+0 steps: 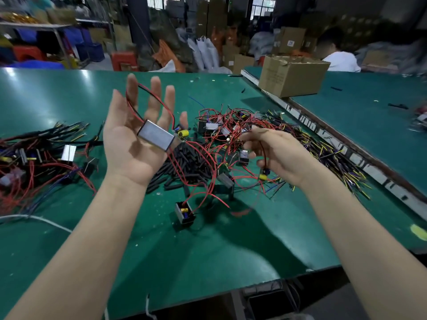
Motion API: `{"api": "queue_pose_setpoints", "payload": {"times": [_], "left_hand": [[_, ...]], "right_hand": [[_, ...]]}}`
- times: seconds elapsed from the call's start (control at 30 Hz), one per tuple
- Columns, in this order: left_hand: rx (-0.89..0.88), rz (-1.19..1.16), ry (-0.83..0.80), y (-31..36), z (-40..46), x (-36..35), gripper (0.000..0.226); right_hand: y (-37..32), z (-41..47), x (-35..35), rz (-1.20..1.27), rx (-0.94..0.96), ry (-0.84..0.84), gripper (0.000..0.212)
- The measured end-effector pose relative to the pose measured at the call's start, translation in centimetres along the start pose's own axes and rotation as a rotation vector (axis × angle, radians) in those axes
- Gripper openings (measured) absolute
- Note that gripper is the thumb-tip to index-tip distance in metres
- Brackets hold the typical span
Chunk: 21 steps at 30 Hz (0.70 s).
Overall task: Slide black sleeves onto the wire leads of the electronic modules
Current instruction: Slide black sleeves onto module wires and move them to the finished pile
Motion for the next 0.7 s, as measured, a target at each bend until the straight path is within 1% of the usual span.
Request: {"api": "queue_pose_setpoints", "payload": {"times": [0.07,0.1,0.17,0.27,0.33,0.4,0.47,0.53,0.63,0.7], "left_hand": [[0.019,-0.012,-0.046,-0.1,-0.2,0.4,0.022],[0.019,-0.012,-0.045,0.0,-0.5,0.6,0.02],[0.015,-0.096,-0.062,0.4,-0.6,1.1,0.02],[0.033,-0.315,-0.104,1.6,-1.1,1.8,0.025],[0.12,-0.445,-0.111,2.2,-1.6,2.3,0.033],[0.184,-0.481,-0.084,2.6,-1.9,2.9,0.034],[0.201,-0.449,-0.046,2.4,-2.1,3.2,0.035],[0.215,-0.383,0.0,1.6,-2.0,3.4,0.036],[0.261,-0.141,0.107,-0.6,-1.6,3.1,0.027],[0.342,0.018,0.169,-2.5,-1.4,2.7,0.022]], "right_hand": [[-0.8,0.1,-0.2,0.015,0.054,0.032,0.025],[-1.1,0.2,-0.2,0.03,0.076,0.058,0.023],[-1.3,0.3,0.2,0.027,0.1,0.136,0.02],[-1.3,0.5,1.7,0.025,0.096,0.263,0.022],[-1.5,0.6,2.7,0.088,0.123,0.345,0.021],[-1.9,0.5,3.5,0.16,0.193,0.394,0.019],[-2.6,0.4,4.0,0.214,0.266,0.396,0.017],[-3.4,0.1,4.2,0.189,0.305,0.376,0.018],[-4.6,-0.2,4.3,0.108,0.34,0.344,0.019],[-5.1,-0.3,4.2,0.091,0.368,0.324,0.02]]}}
Point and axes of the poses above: each hand's wrist, its own z-axis towards the middle knuckle, its own x-axis out of the back of the hand, y = z × x, the point moved 2 cm from there along z, towards the middle knuckle, and after that the axes turned 4 degrees about x, right-handed, at the moved point
